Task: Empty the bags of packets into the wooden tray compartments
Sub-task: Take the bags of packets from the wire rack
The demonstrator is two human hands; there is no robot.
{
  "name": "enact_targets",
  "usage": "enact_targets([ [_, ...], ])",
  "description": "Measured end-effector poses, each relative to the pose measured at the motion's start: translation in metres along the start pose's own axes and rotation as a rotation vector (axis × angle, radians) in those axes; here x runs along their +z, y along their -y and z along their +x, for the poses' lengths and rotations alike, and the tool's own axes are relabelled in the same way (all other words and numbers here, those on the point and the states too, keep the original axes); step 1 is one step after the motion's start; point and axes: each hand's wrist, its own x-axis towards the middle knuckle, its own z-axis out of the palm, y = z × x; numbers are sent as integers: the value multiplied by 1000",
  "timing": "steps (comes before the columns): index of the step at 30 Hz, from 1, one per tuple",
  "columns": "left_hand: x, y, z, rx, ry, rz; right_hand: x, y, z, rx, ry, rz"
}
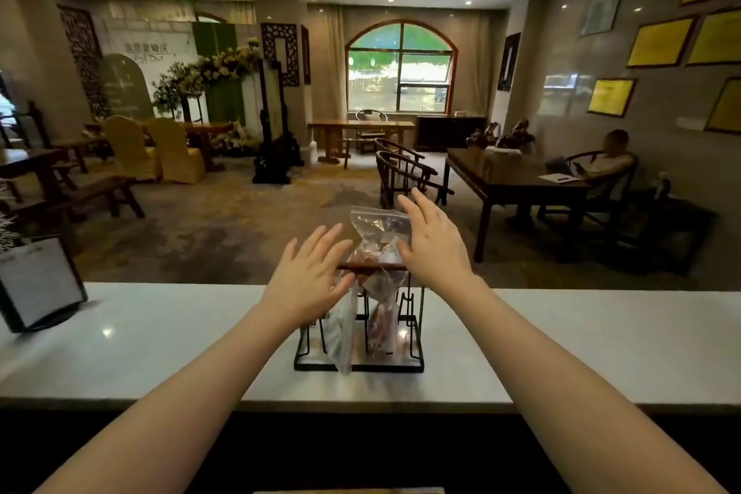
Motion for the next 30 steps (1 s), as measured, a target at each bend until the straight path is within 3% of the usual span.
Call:
enact_targets([
  [5, 43, 1, -6, -54, 162, -93, 27, -8, 17, 7, 103, -39],
  [15, 58, -5, -9, -18, 129, 100, 65, -4, 33, 75, 175, 22],
  [21, 63, -2, -5, -65, 36, -82, 69, -3, 36, 167, 196, 84],
  [30, 48, 4, 14, -164, 8, -221, 39, 10, 45, 72, -50, 210],
])
